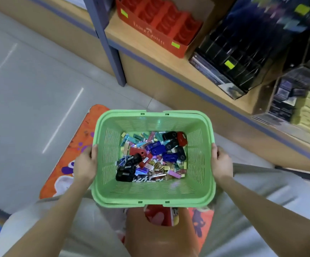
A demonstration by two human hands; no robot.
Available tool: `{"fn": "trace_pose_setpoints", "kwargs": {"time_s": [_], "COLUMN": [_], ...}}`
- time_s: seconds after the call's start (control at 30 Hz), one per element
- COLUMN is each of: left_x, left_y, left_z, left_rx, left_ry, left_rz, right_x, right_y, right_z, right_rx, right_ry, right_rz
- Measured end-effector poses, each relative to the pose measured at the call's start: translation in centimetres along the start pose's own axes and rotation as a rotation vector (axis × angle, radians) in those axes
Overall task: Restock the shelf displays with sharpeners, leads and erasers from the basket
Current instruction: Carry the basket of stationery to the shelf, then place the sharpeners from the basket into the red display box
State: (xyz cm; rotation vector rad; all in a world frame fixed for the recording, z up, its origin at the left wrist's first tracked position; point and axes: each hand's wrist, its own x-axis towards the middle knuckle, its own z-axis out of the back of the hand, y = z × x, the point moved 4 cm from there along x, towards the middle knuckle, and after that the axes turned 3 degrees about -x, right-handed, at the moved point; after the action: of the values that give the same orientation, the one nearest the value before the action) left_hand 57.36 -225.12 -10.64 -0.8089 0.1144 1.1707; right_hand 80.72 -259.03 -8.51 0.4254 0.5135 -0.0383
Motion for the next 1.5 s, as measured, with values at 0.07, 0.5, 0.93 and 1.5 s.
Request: {"fn": "trace_pose_setpoints", "kwargs": {"time_s": [0.07,0.5,0.93,1.5], "left_x": [0.2,2.7,2.7,-3.9], "left_y": [0.4,0.4,0.3,-2.9], "left_z": [-2.2,-9.3,-9.1,-13.5], "left_rx": [-0.020,-0.067,0.030,0.381], "left_ry": [-0.038,-0.145,-0.089,0.114], "left_rz": [0.025,-0.031,-0.136,-0.586], "right_x": [1.7,6.8,6.0,1.4], "right_y": [-1.4,-6.7,-6.1,-2.8], "right_z": [-1.3,-6.0,-5.9,-9.2], "right_rx": [-0.017,0.037,-0.014,-0.237], "right_ry": [-0.003,-0.159,-0.084,0.159], "right_rz": [0.006,0.013,-0.039,0.545]}}
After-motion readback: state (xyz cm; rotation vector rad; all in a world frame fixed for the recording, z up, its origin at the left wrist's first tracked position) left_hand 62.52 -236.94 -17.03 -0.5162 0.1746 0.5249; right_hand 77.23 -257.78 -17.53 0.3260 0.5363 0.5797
